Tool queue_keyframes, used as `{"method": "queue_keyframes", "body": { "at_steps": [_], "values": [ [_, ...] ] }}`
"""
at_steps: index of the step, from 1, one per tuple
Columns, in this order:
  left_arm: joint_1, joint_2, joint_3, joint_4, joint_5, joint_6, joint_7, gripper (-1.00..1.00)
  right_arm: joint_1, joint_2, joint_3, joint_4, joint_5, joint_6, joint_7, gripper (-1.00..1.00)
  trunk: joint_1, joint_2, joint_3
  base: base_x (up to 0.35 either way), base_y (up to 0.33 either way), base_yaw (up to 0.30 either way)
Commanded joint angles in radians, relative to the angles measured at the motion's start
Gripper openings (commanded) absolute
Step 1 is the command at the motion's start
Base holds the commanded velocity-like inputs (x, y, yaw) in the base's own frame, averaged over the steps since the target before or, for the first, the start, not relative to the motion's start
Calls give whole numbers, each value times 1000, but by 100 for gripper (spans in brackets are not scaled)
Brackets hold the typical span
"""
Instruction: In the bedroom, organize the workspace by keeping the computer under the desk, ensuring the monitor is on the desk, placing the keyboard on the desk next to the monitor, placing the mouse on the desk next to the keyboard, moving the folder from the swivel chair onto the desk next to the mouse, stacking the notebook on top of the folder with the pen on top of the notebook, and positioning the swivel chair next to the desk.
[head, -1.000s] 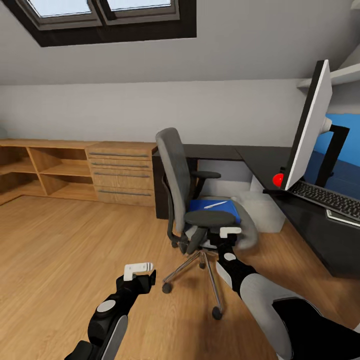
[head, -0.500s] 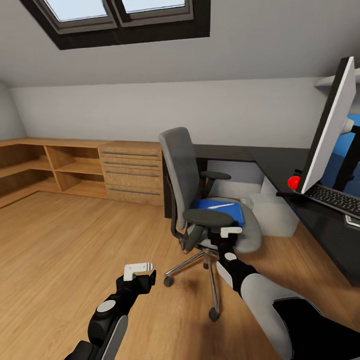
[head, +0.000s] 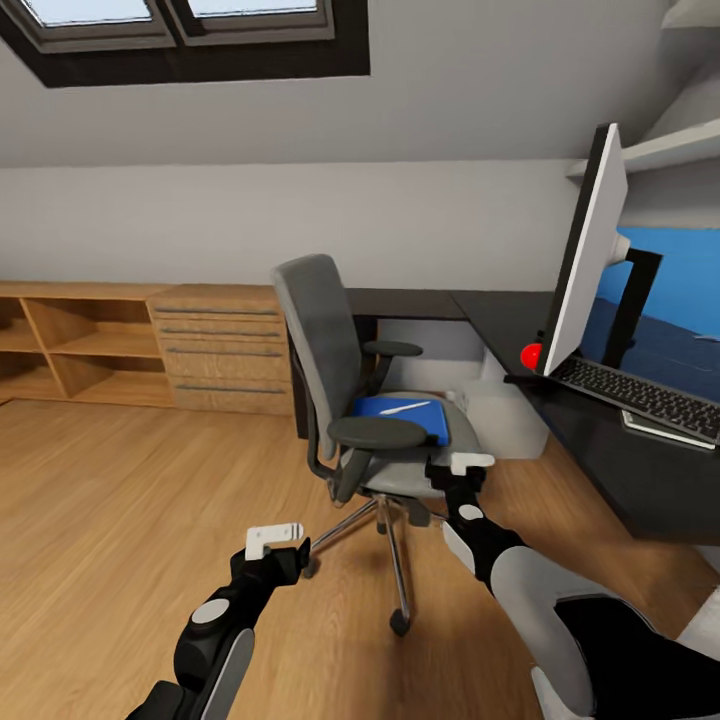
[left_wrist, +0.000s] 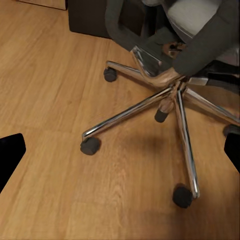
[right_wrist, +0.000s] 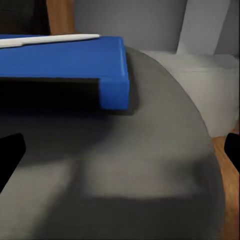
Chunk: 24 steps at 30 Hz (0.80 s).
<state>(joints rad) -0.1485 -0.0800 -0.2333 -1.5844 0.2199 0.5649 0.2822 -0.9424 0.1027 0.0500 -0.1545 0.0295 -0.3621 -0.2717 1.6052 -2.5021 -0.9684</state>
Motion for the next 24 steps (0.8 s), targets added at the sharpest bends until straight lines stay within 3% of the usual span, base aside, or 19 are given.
{"method": "queue_keyframes", "body": {
  "at_steps": [1, 4, 5, 6, 7, 9, 14, 17, 19, 20, 24],
  "values": [
    [0, 0, 4, -2, 11, 3, 9, 100, -1, -2, 2, 2, 3, -1, -8, 100, 0, 0, -1, 0, 0, -249],
    [0, 0, 25, -4, 12, 3, 9, 100, -1, -5, -4, 3, -2, -2, -8, 100, 0, 0, -1, 0, 0, -208],
    [0, 0, 49, -6, 13, 3, 9, 100, -1, -7, -12, 4, -44, -6, -5, 100, 0, 0, -1, 0, 0, -67],
    [0, 0, 53, -6, 13, 3, 9, 100, -1, -8, -13, 5, -60, -7, -4, 100, 0, 0, -1, 0, 0, -54],
    [0, 0, 65, -7, 13, 3, 8, 100, -1, -10, -14, 6, -109, -10, -2, 100, 0, 0, -1, 0, 0, -28],
    [0, 0, 74, -11, 13, 3, 8, 100, -1, -12, -15, 7, -164, -12, 0, 100, 0, 0, -1, 0, 0, -14],
    [0, 0, 87, -16, 13, 3, 9, 100, -1, -13, -16, 6, -232, -13, 2, 100, 0, 0, -1, 0, 0, -5],
    [0, -1, 108, -17, 14, 4, 8, 100, -1, -14, -16, 5, -313, -13, 3, 100, 0, 0, -1, 0, 0, 0],
    [0, -1, 115, -17, 14, 4, 8, 100, -1, -17, -16, 5, -377, -13, 4, 100, 0, 0, -1, 0, 0, 0],
    [0, -1, 120, -17, 15, 4, 8, 100, -1, -30, -16, 3, -463, -13, 6, 100, 0, 0, -1, 0, 0, 0],
    [0, -1, 122, -17, 14, 4, 8, 100, -1, -51, -17, 1, -526, -11, 5, 100, 0, 0, -1, 0, 0, 0]
  ]
}}
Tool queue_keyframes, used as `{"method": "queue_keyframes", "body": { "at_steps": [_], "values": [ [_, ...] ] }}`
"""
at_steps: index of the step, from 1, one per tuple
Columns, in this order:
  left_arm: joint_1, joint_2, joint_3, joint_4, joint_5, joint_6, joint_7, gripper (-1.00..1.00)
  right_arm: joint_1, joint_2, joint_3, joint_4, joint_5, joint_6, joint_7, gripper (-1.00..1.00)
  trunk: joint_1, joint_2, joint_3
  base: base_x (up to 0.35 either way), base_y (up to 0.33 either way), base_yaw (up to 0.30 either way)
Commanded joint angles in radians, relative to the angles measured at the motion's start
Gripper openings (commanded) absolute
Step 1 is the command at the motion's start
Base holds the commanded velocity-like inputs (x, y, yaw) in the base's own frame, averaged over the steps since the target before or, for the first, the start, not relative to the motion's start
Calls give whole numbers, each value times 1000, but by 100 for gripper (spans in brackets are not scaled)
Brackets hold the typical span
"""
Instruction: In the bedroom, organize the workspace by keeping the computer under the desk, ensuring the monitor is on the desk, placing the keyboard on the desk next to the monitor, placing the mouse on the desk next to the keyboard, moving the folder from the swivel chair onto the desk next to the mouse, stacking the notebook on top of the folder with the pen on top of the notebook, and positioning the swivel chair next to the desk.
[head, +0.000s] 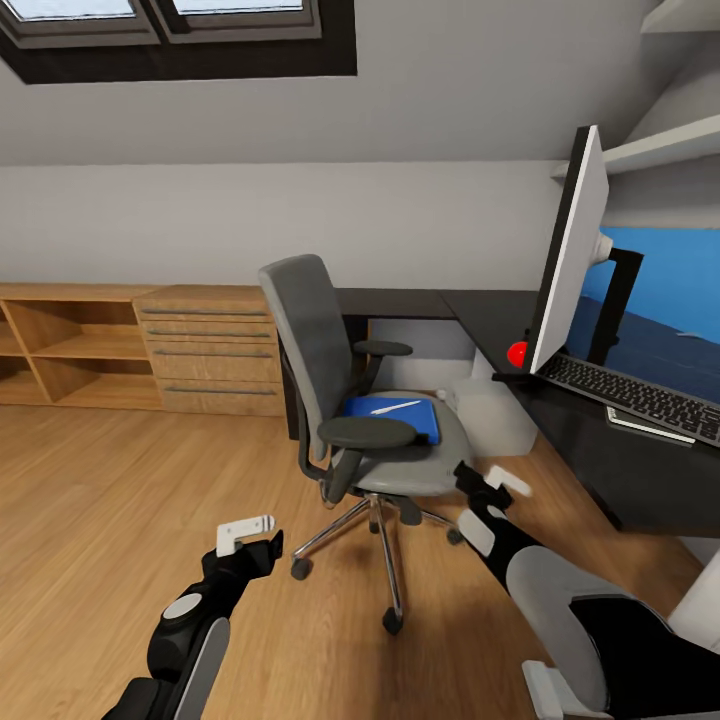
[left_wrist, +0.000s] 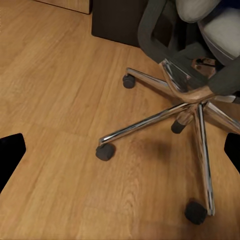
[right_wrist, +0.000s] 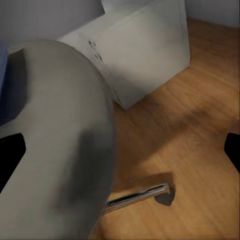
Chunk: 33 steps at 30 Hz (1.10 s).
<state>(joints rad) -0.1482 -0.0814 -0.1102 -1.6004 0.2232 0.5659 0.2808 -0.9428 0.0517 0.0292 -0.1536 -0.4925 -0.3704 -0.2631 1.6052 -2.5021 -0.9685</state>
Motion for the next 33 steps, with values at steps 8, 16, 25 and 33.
{"method": "queue_keyframes", "body": {
  "at_steps": [8, 16, 25, 33],
  "values": [
    [-1, 0, 14, -1, 21, 3, 9, 100, -1, -10, 6, -6, -152, -4, -4, 100, 0, 0, -1, 0, 0, 0],
    [-1, 0, 50, -2, 37, 3, 6, 100, -1, -10, 5, -7, -168, -3, -5, 100, 0, 0, -1, 140, 0, 0],
    [-1, 0, 53, -2, 38, 3, 6, 100, -1, -20, 3, -5, -173, 2, -7, 100, 0, 0, -1, 311, 0, 0],
    [-1, -3, 208, -6, 65, 5, 1, 100, -1, -60, -4, -4, -254, 48, -5, 100, 0, 0, -1, 148, 0, 0]
  ]
}}
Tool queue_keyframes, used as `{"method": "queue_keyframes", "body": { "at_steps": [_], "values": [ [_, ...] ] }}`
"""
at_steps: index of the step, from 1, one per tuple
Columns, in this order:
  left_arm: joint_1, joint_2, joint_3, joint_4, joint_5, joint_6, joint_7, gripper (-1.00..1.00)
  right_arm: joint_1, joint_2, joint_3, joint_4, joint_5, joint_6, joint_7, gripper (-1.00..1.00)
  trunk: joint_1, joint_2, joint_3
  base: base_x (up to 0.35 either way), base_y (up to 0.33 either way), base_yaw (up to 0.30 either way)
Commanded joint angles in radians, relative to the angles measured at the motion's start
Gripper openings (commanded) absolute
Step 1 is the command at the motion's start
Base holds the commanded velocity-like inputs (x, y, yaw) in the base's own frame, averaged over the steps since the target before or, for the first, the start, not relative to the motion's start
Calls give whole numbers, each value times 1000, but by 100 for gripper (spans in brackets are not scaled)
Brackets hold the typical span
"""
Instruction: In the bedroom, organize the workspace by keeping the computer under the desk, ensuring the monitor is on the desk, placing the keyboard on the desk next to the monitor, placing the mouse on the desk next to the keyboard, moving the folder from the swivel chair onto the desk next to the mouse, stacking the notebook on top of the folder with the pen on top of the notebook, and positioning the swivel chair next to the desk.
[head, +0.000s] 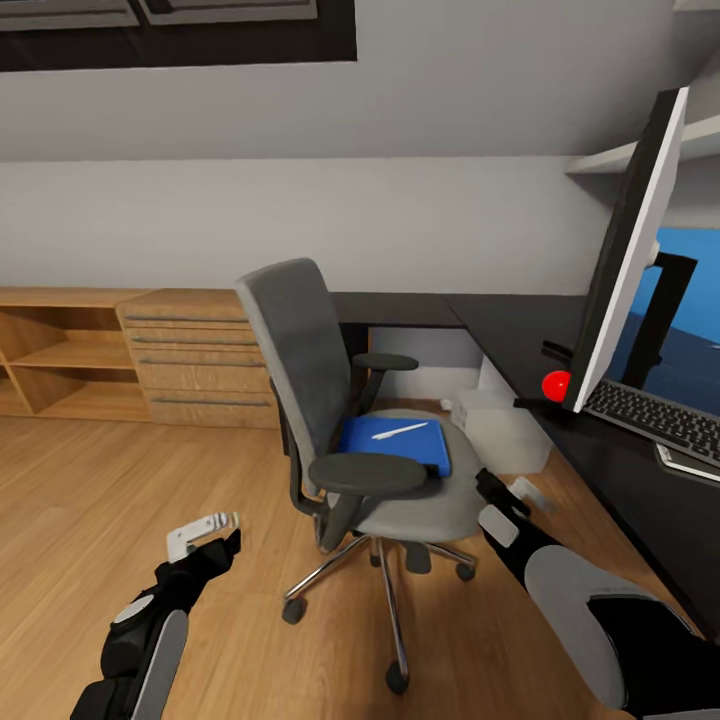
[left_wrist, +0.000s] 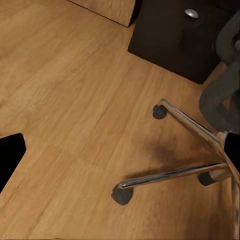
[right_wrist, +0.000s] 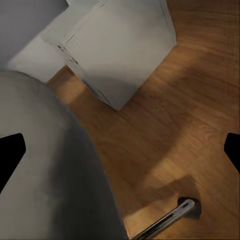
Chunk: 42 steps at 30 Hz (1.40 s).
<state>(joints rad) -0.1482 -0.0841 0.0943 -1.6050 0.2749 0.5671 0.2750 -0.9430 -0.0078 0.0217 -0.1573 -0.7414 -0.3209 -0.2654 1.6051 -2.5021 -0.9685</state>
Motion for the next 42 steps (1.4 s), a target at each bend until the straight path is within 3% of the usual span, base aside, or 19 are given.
{"method": "queue_keyframes", "body": {
  "at_steps": [1, 8, 24, 37, 42],
  "values": [
    [-1, -1, 18, -2, 24, 3, 7, 100, 0, -7, 3, -1, -14, 8, -2, 100, 0, 0, -1, 14, 0, 0],
    [-1, -2, 43, -3, 48, 2, 5, 100, 0, -23, -7, -1, -30, 26, -4, 100, 0, 0, -1, 9, 0, 0],
    [-1, -2, 45, -13, 50, 2, 4, 100, 0, -31, -125, 0, -39, 96, -4, 100, 0, 0, -1, 203, 0, 0],
    [-1, -3, 42, -13, 50, 2, 6, 100, 0, -28, -134, 1, -39, 96, -3, 100, 0, 0, -1, 52, 0, 0],
    [-1, -4, 39, -13, 50, 2, 8, 100, 0, -25, -134, 2, -39, 97, -3, 100, 2, -2, -20, 1, 0, 0]
  ]
}}
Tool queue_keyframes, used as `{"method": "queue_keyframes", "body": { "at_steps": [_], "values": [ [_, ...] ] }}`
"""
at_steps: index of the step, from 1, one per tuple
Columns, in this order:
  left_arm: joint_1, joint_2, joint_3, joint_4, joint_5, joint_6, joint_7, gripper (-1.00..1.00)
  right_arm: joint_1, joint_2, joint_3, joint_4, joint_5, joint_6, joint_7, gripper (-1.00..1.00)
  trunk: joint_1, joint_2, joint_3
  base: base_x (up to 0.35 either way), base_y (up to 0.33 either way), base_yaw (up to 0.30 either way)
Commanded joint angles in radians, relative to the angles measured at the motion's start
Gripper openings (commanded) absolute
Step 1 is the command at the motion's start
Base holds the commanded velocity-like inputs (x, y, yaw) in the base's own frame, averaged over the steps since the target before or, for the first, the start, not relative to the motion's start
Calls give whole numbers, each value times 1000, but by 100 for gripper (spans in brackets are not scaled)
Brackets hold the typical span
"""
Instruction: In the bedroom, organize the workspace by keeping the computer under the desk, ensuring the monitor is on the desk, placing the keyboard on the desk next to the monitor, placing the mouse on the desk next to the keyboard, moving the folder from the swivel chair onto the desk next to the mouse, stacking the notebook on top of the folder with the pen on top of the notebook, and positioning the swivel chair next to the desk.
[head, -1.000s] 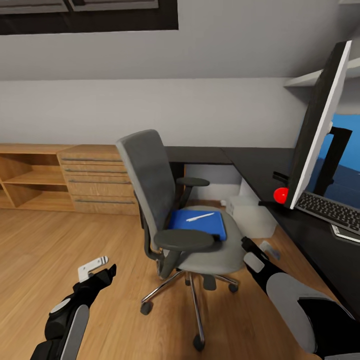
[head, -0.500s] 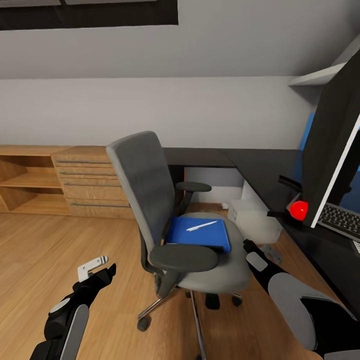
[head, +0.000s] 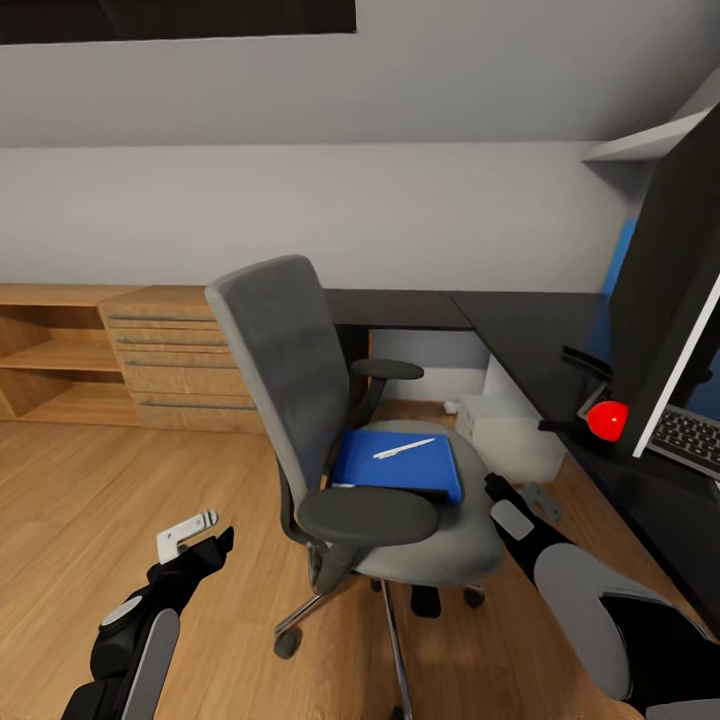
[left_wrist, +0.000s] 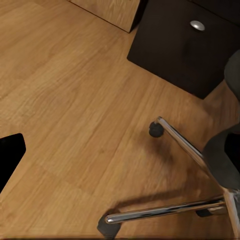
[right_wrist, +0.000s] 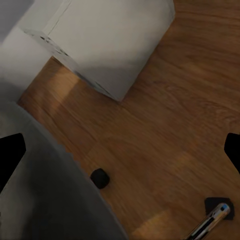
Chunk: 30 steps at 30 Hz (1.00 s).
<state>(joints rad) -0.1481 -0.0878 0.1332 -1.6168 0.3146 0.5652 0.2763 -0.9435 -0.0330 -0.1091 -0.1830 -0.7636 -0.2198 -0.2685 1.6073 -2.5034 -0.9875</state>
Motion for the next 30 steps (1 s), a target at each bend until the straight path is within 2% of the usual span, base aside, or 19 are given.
{"method": "queue_keyframes", "body": {
  "at_steps": [1, 4, 13, 30],
  "values": [
    [-1, -1, 0, -1, 11, 4, 7, 100, 0, 1, -3, 28, -17, -4, 0, 100, 0, -1, -5, 0, 0, 0],
    [-1, -1, 0, -1, 11, 4, 7, 100, 0, 1, -3, 28, -17, -4, 0, 100, 2, -1, -17, 0, 0, 0],
    [-1, -1, -1, -2, 11, 4, 7, 100, 0, 9, -1, 27, -17, -6, 0, 100, 2, -1, -16, 0, 0, 12],
    [-1, -1, -1, 2, 11, 5, 6, 100, 0, 12, -1, 24, -17, -6, -1, 100, 2, -1, -2, 0, 0, 207]
  ]
}}
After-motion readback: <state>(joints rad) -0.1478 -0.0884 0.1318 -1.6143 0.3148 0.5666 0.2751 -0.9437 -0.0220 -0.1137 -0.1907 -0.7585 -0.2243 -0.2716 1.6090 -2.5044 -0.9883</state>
